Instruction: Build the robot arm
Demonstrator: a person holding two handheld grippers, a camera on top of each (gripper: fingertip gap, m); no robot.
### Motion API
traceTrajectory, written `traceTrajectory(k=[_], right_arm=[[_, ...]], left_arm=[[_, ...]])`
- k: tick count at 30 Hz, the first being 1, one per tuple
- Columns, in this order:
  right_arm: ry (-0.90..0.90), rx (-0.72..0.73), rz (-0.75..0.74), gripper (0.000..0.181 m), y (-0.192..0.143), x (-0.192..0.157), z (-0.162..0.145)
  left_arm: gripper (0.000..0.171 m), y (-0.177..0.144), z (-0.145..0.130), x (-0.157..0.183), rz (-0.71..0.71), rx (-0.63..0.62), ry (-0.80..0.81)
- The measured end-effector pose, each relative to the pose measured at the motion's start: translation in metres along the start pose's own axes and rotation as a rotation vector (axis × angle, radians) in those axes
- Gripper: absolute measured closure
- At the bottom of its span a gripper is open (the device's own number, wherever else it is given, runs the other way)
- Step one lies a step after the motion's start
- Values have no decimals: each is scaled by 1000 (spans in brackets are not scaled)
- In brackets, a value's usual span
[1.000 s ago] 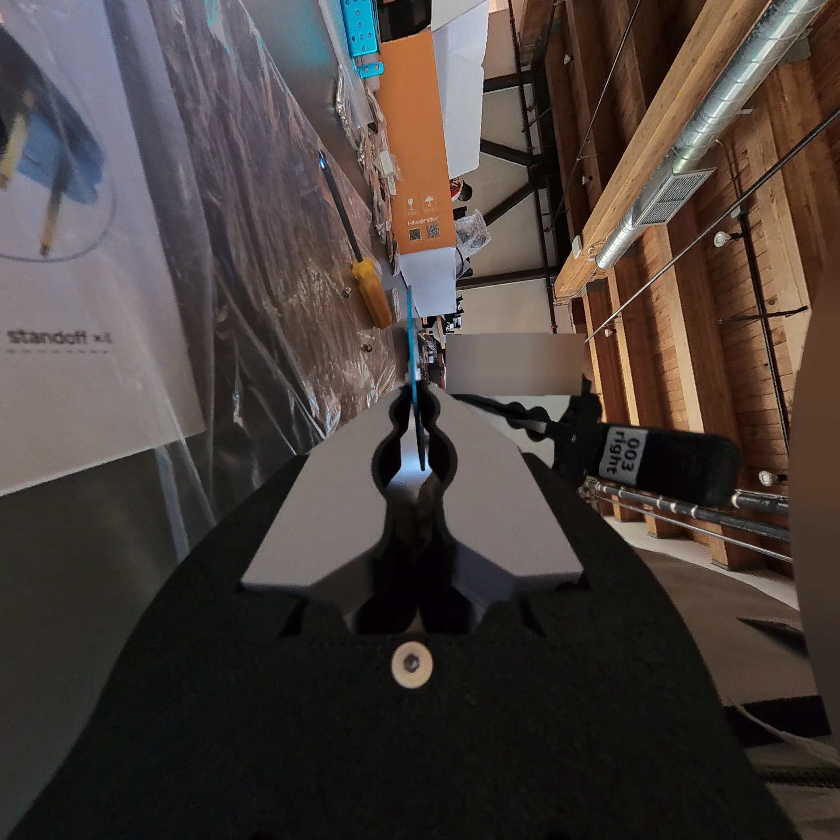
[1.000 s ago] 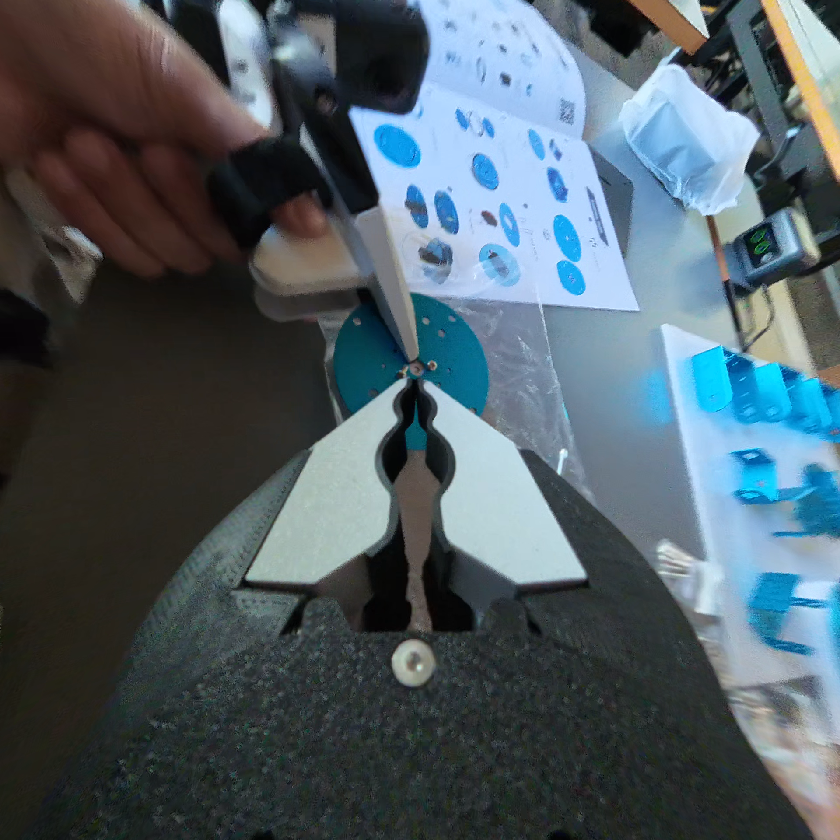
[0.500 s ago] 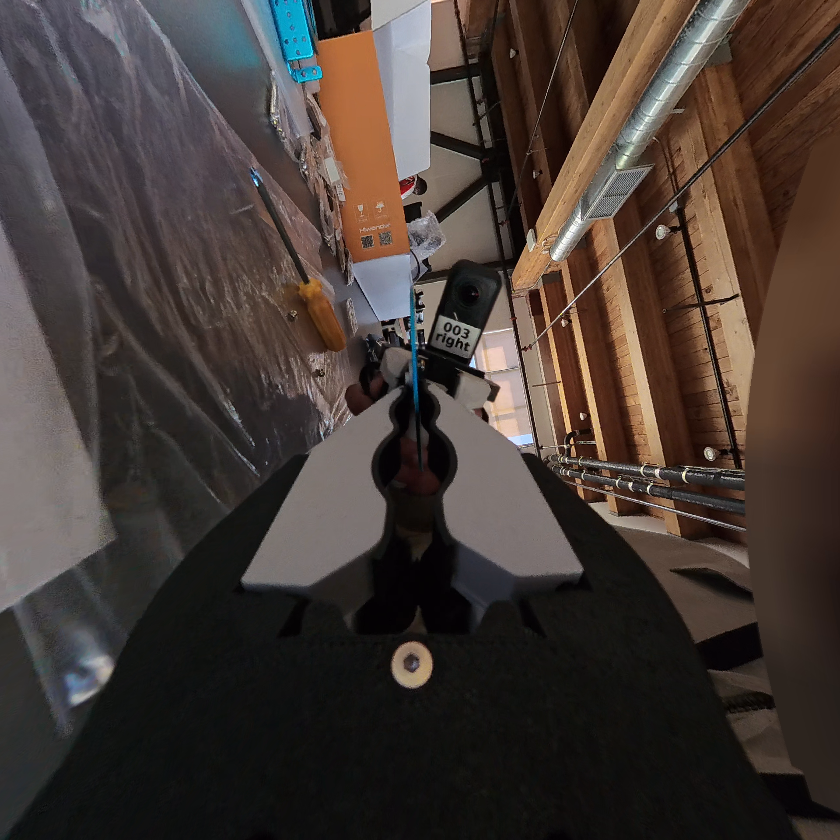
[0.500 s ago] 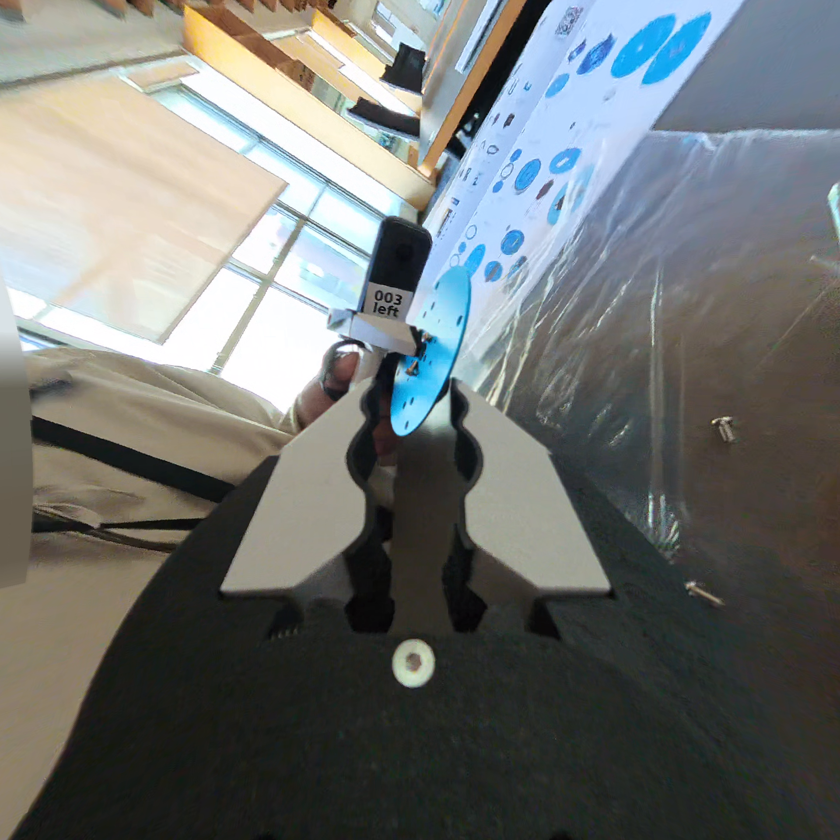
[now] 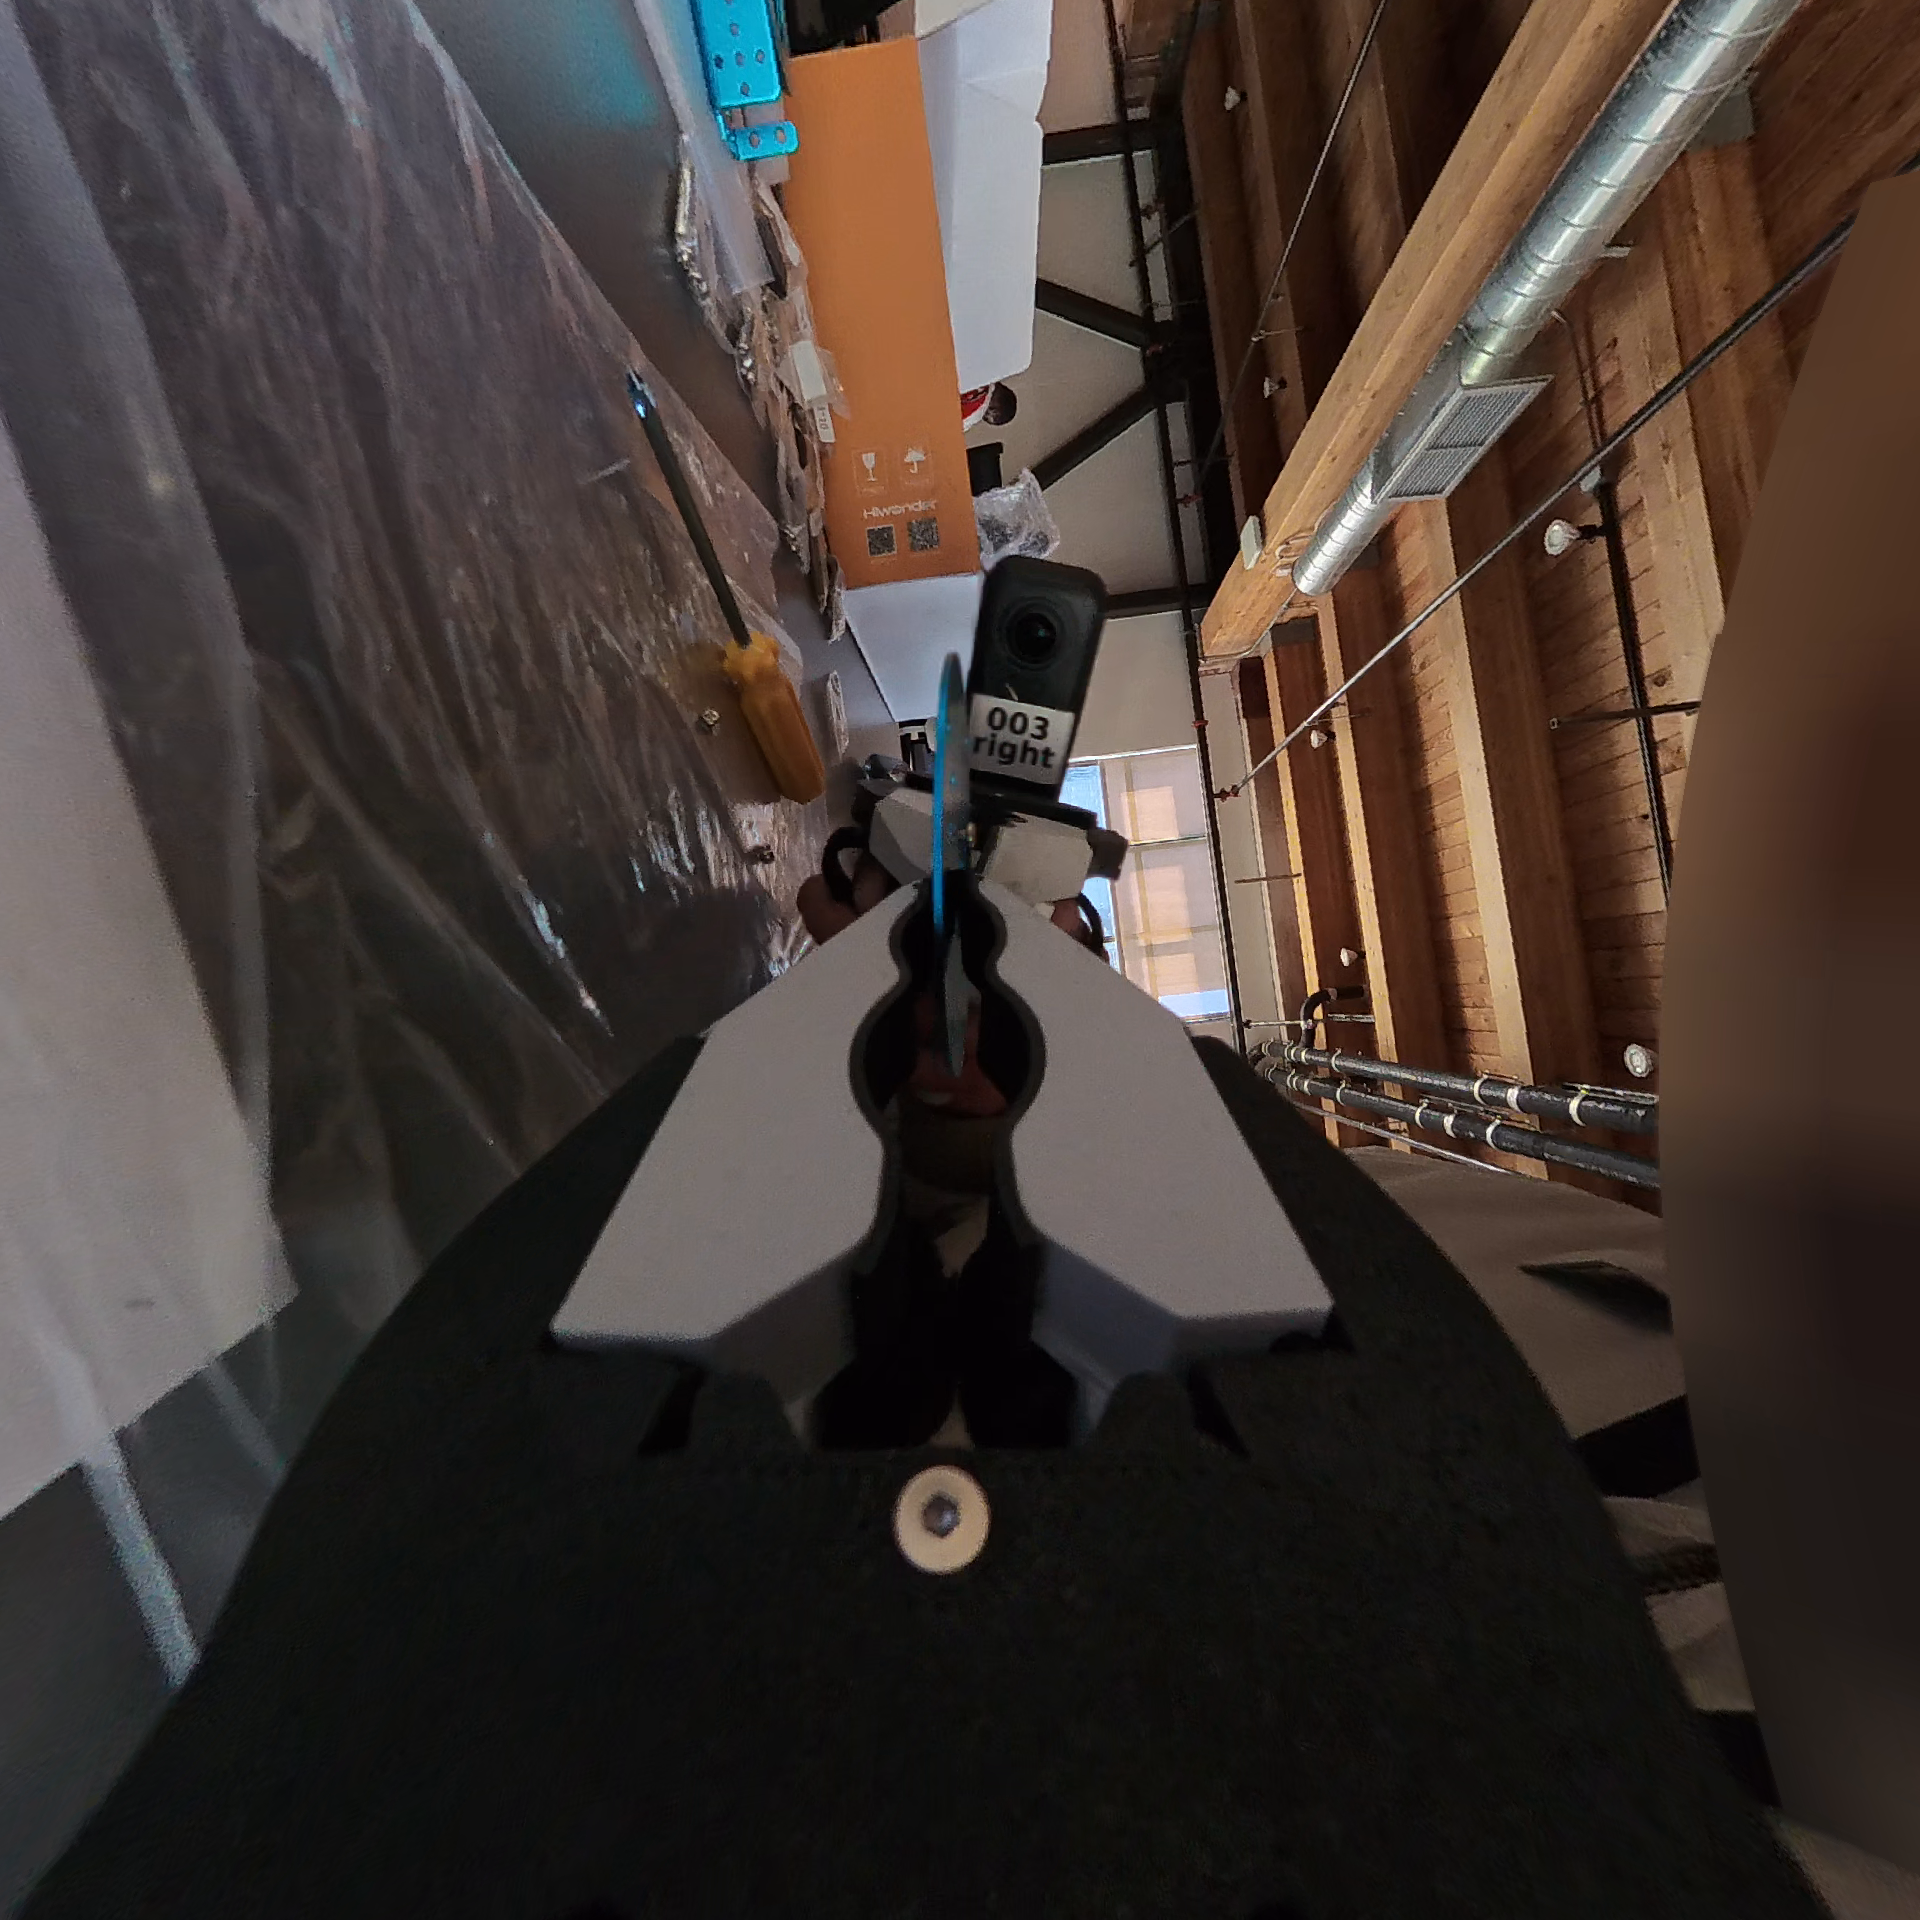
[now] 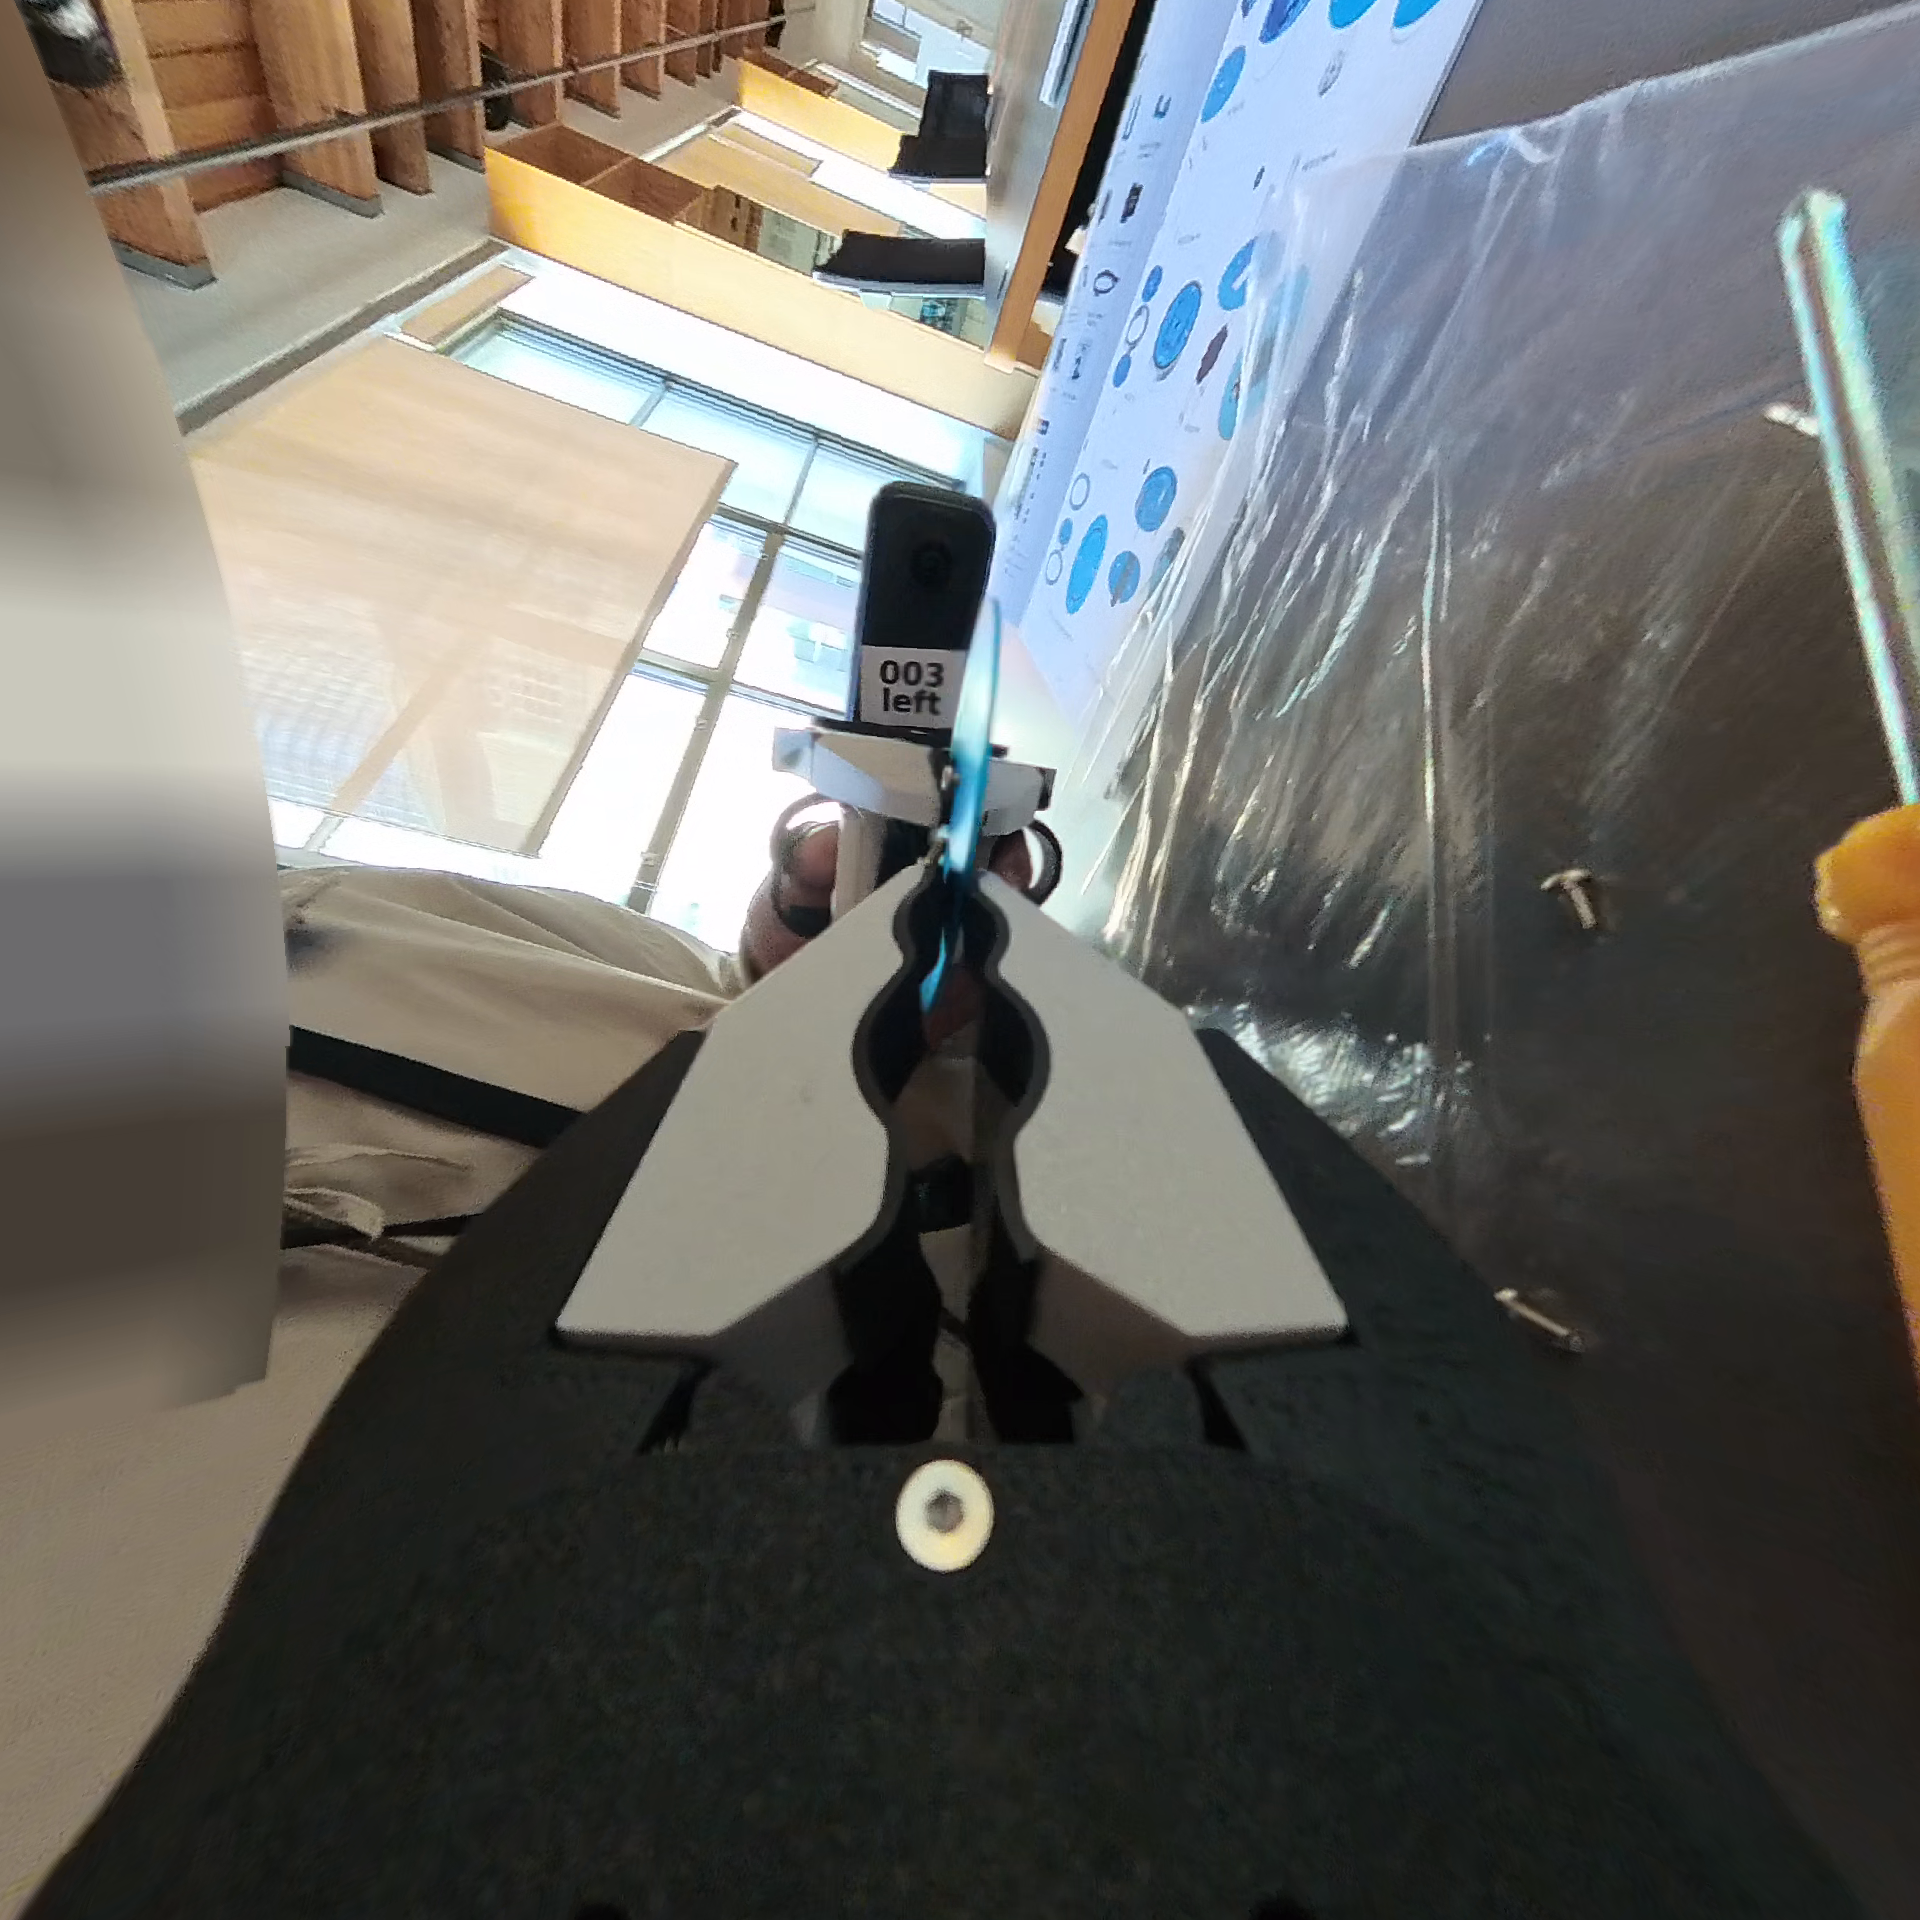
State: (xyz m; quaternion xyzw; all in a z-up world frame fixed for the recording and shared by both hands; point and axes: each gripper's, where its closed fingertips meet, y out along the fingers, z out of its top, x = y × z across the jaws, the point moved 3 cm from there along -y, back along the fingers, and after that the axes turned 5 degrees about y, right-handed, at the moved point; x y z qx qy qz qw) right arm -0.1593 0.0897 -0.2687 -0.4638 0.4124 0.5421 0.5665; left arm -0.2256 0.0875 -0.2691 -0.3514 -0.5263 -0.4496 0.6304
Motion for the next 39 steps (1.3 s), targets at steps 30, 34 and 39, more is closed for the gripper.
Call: traceTrajectory(k=[30, 34, 39], right_arm=[[-1187, -163, -665, 178, 3, -3, -8], [-1118, -152, -631, 178, -1, -2, -6], [-1050, -219, -674, 178, -1, -2, -3]], left_arm=[[167, 13, -9, -11, 80, 6, -26], [167, 14, -6, -14, 129, 9, 60], [167, 13, -2, -12, 222, 16, 230]])
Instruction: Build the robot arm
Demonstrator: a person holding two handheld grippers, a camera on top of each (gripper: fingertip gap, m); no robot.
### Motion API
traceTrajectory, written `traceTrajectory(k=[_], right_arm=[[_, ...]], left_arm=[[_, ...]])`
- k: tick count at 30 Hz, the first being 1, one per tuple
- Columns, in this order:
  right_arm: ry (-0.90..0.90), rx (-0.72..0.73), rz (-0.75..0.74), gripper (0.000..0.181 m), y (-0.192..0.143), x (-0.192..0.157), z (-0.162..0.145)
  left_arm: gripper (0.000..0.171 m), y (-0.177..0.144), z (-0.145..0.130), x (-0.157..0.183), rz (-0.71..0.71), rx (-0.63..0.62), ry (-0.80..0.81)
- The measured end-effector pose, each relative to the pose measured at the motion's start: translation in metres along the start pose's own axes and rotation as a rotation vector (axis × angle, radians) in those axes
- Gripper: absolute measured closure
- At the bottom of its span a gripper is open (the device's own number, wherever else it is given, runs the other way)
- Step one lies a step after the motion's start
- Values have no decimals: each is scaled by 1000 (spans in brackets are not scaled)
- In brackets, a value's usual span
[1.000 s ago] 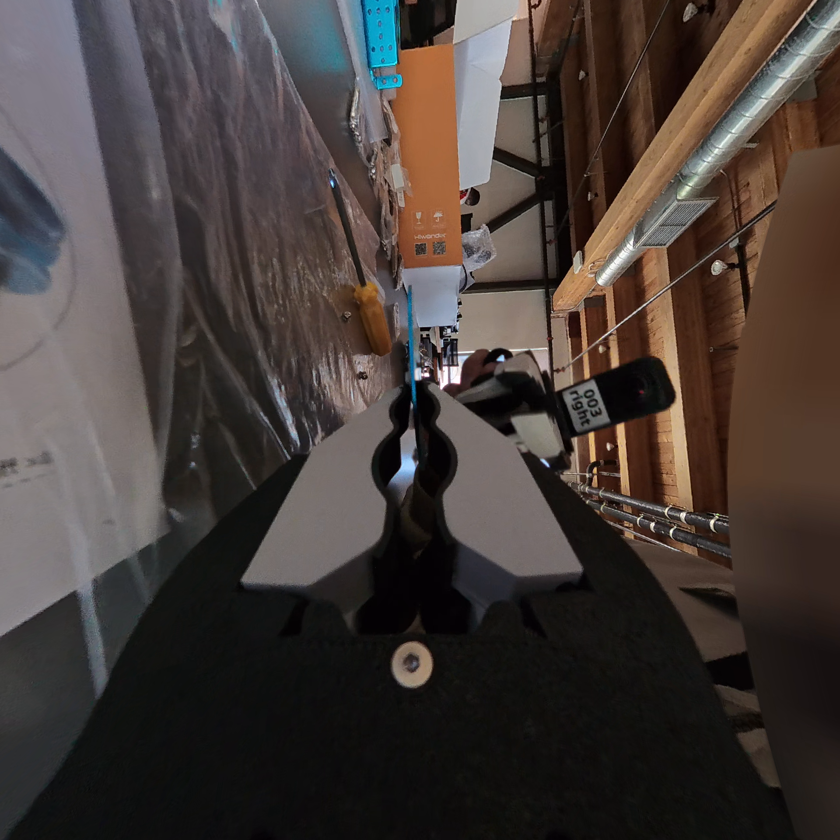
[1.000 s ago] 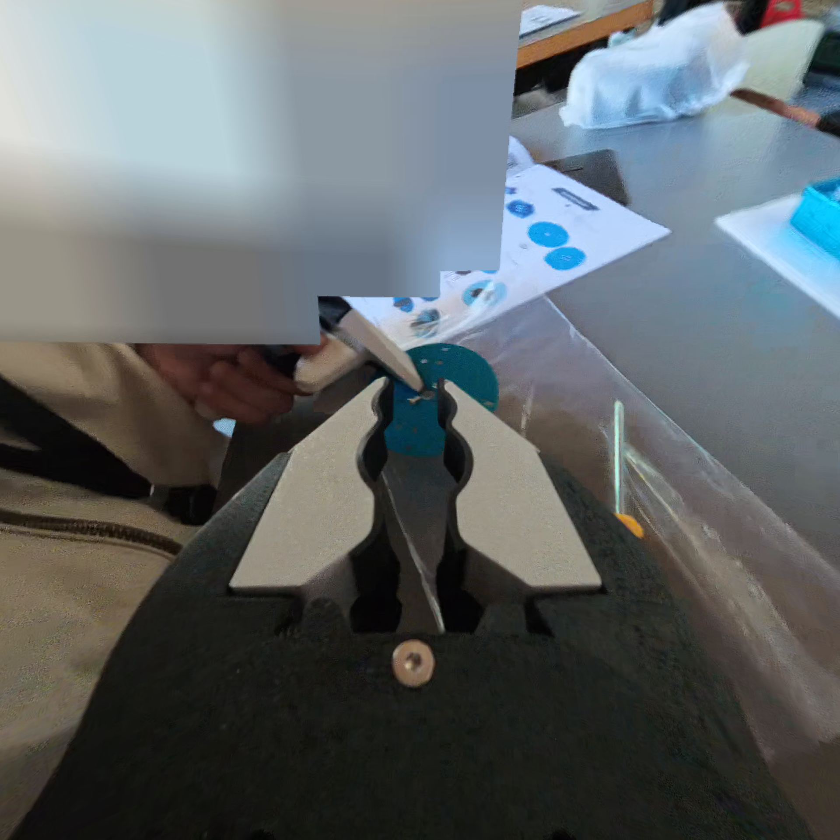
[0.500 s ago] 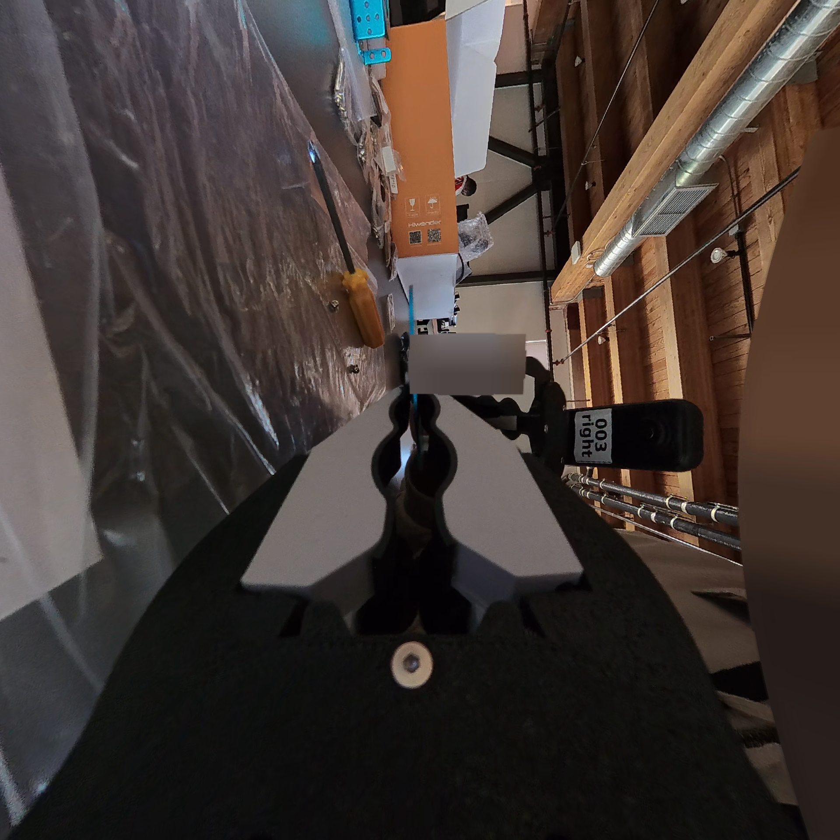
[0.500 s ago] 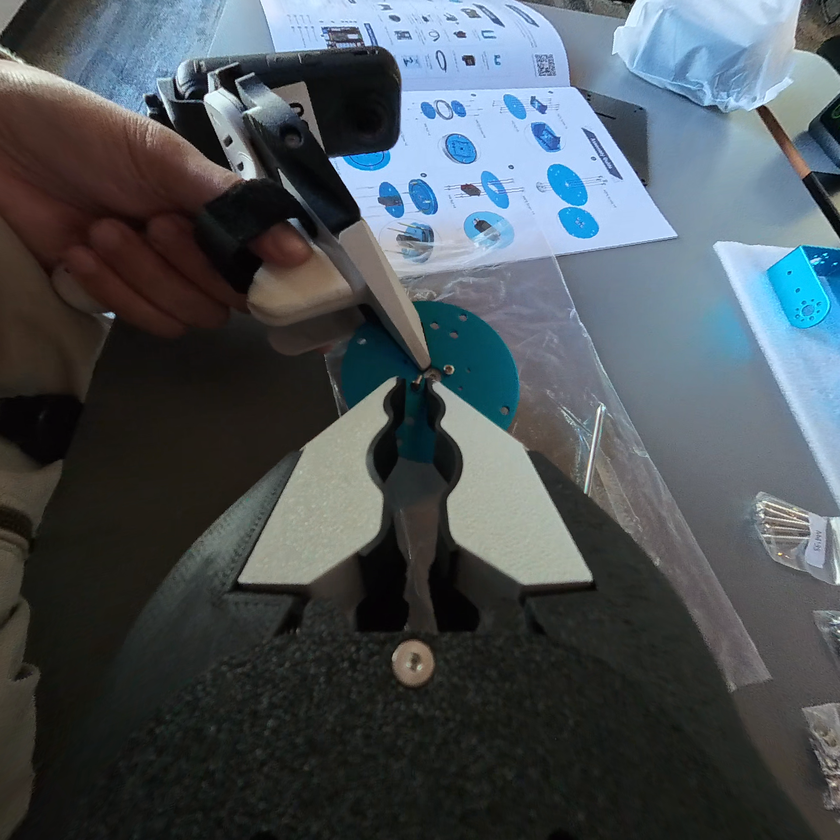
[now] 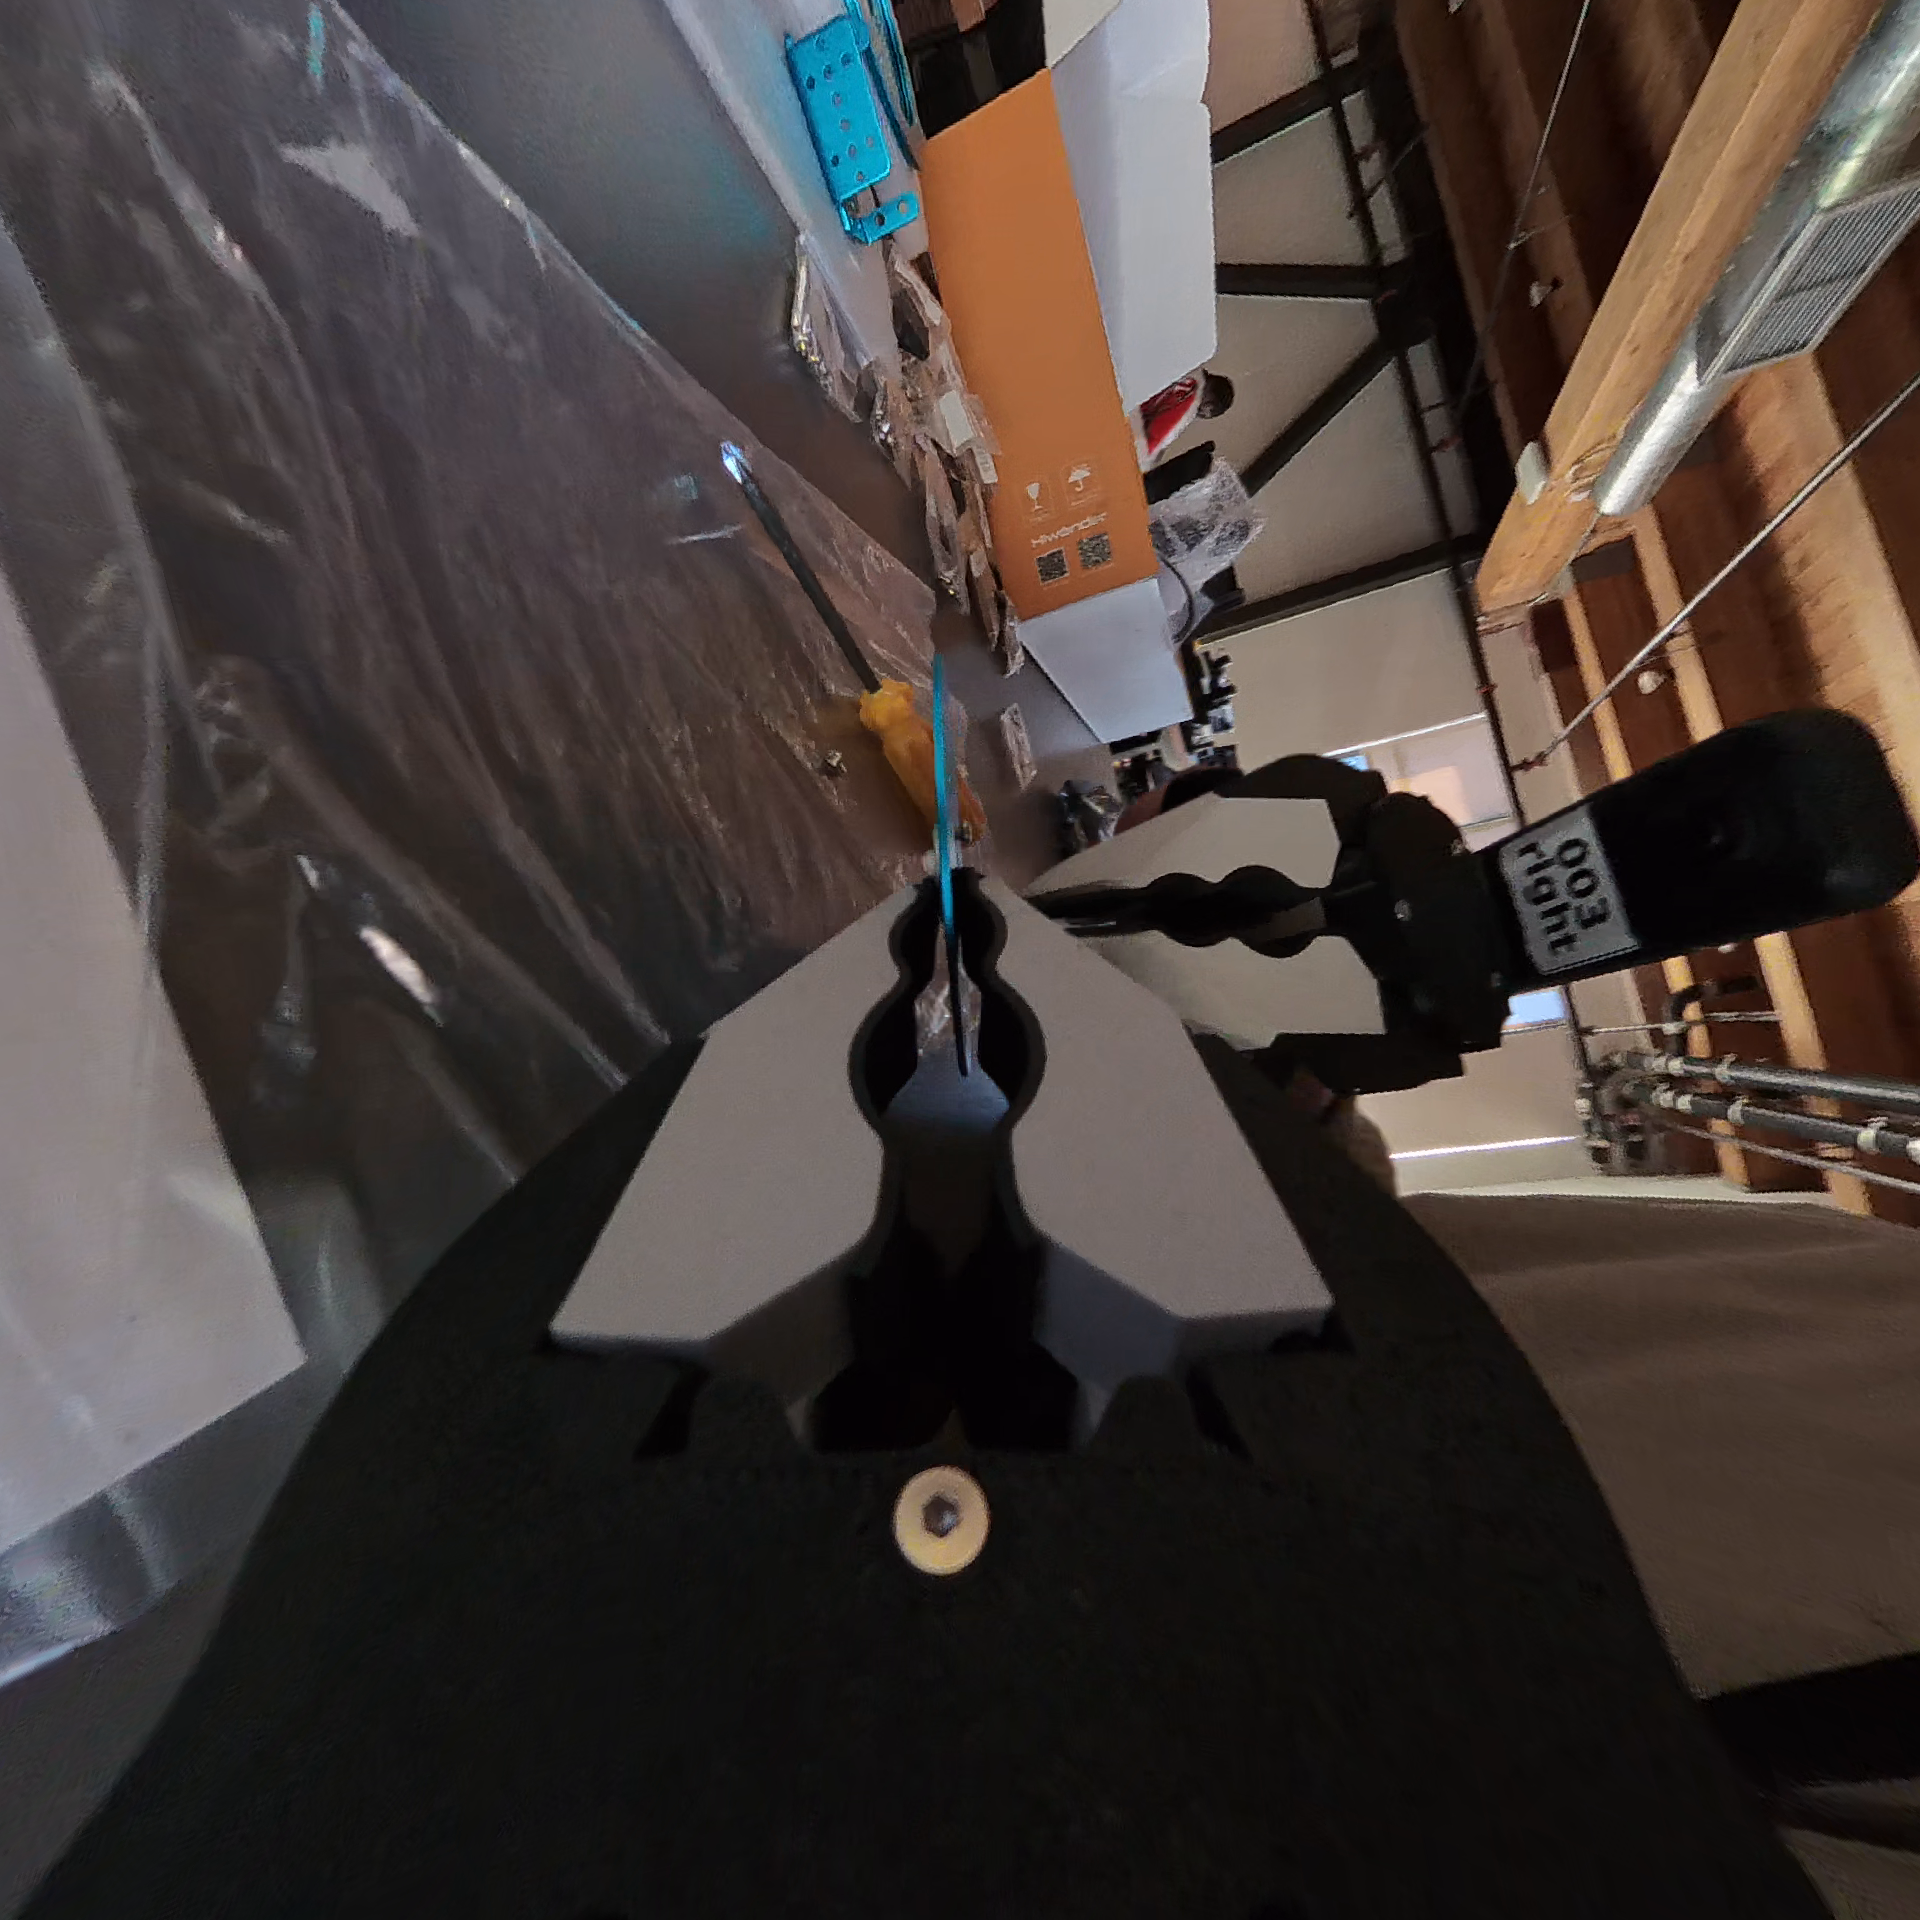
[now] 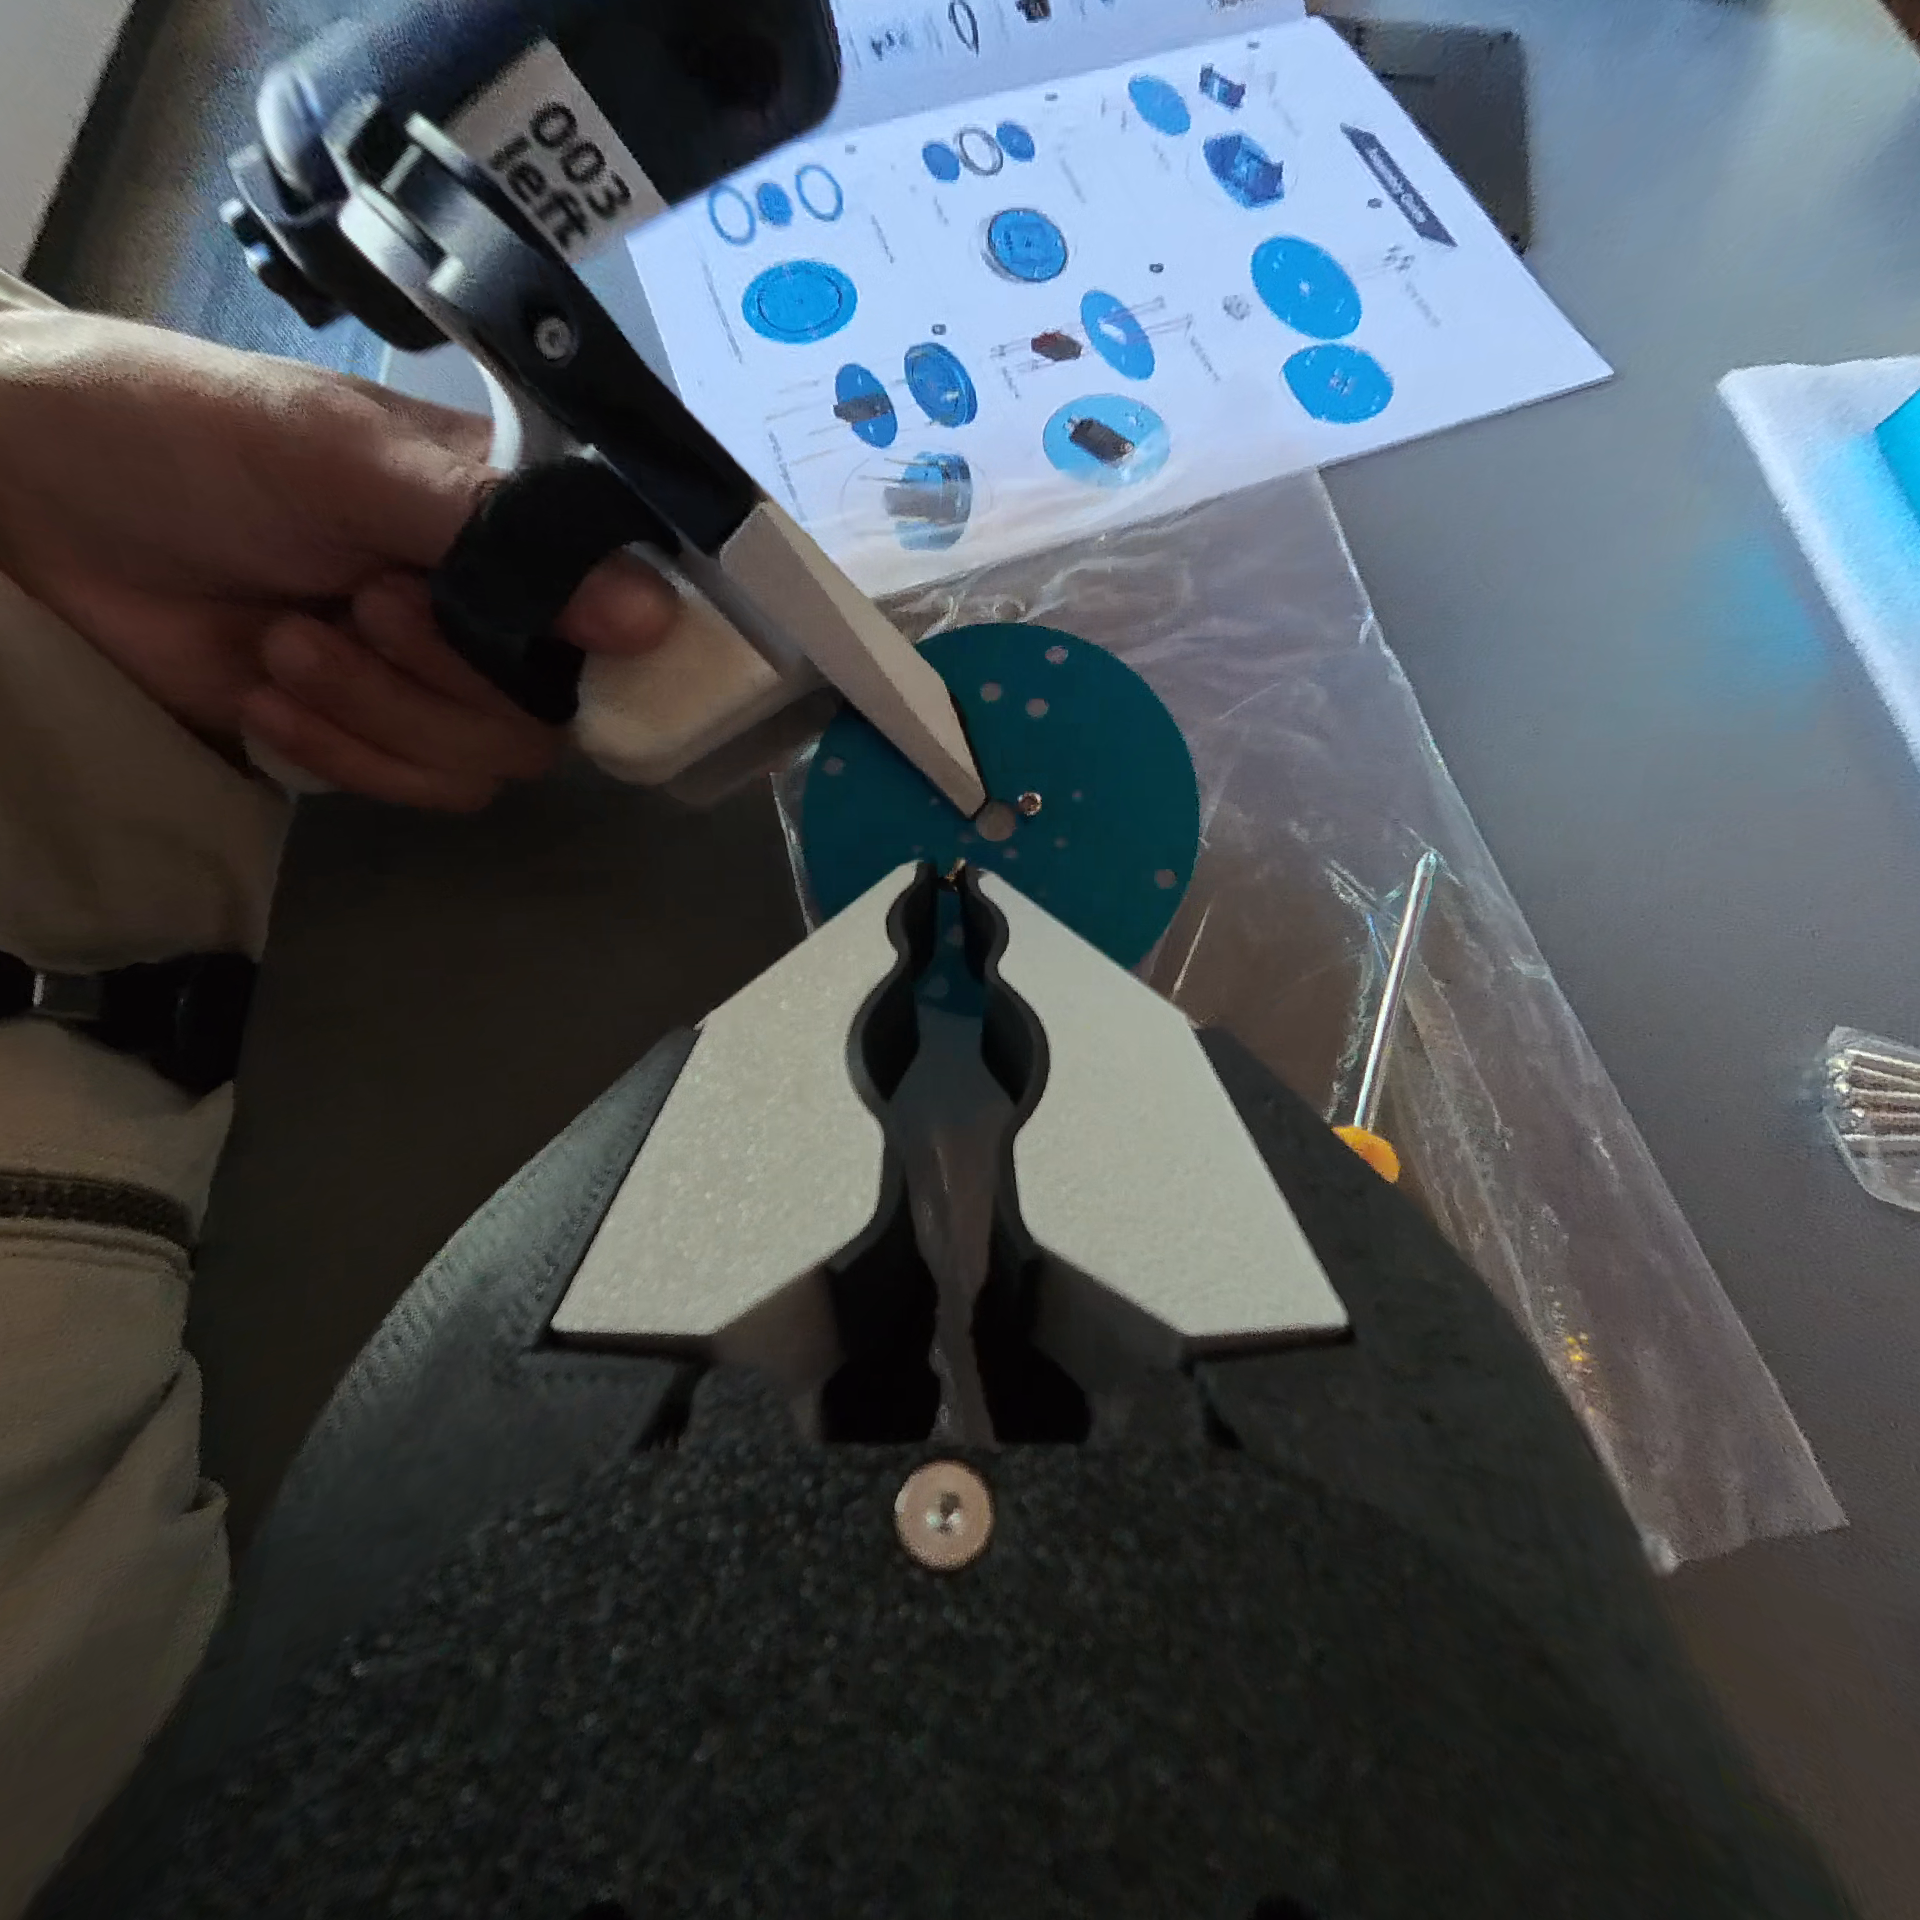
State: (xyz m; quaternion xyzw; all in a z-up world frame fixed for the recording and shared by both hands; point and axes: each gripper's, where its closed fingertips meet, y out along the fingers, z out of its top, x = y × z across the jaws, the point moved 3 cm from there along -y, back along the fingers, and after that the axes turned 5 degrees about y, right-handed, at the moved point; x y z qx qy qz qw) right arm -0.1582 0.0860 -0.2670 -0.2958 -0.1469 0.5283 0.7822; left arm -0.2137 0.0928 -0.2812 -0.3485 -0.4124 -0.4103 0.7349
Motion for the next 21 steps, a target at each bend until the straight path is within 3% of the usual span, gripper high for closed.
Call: traceTrajectory(k=[4, 9, 21], right_arm=[[18, -91, -6, 178, 6, 0, 3], [49, -215, -4, 178, 12, 2, -1], [17, -336, -48, 178, 17, 5, -1]], left_arm=[[167, 0, 2, 3, 32, 6, 78], [167, 3, -1, -2, 34, 1, 65], [167, 6, -2, -5, 80, -16, 115]])
